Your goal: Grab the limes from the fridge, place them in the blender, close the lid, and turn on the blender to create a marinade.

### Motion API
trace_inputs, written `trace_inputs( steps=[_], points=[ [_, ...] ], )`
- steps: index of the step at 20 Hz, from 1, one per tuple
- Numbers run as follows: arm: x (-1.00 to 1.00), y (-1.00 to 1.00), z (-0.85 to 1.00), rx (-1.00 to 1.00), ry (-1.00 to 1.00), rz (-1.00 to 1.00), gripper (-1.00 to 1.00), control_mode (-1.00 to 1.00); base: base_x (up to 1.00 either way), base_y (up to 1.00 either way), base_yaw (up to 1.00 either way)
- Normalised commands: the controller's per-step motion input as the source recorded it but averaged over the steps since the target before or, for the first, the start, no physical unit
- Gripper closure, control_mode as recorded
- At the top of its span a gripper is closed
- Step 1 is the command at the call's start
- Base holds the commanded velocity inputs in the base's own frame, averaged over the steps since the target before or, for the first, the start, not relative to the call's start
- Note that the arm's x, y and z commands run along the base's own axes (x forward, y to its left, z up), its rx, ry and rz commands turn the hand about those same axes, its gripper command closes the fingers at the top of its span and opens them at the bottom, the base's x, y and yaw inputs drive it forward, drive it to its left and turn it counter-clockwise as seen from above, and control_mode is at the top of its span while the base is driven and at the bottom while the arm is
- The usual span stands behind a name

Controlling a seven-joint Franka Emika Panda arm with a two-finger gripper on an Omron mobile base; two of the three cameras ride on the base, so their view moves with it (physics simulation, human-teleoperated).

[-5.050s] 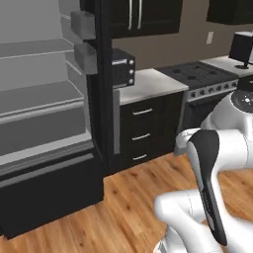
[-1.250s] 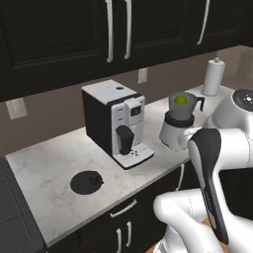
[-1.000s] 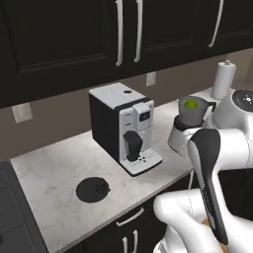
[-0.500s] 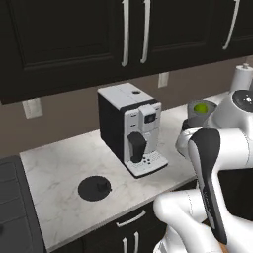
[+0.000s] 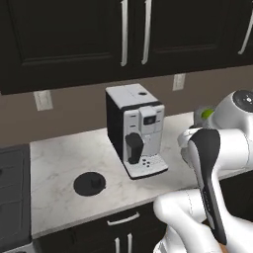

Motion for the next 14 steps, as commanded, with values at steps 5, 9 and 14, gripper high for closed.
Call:
trace_inputs(
  steps=[5,9,14],
  points=[
    [0.00,0.00,0.00,0.00,0.00,0.00,1.00,1.00,0.22,-0.59,0.36],
    [0.00,0.00,0.00,0.00,0.00,0.00,1.00,1.00,0.12,-0.16,0.21],
    [0.05,0.10,0.00,-0.01,0.00,-0.01,1.00,-1.00,0.15,0.33,0.00]
  ],
)
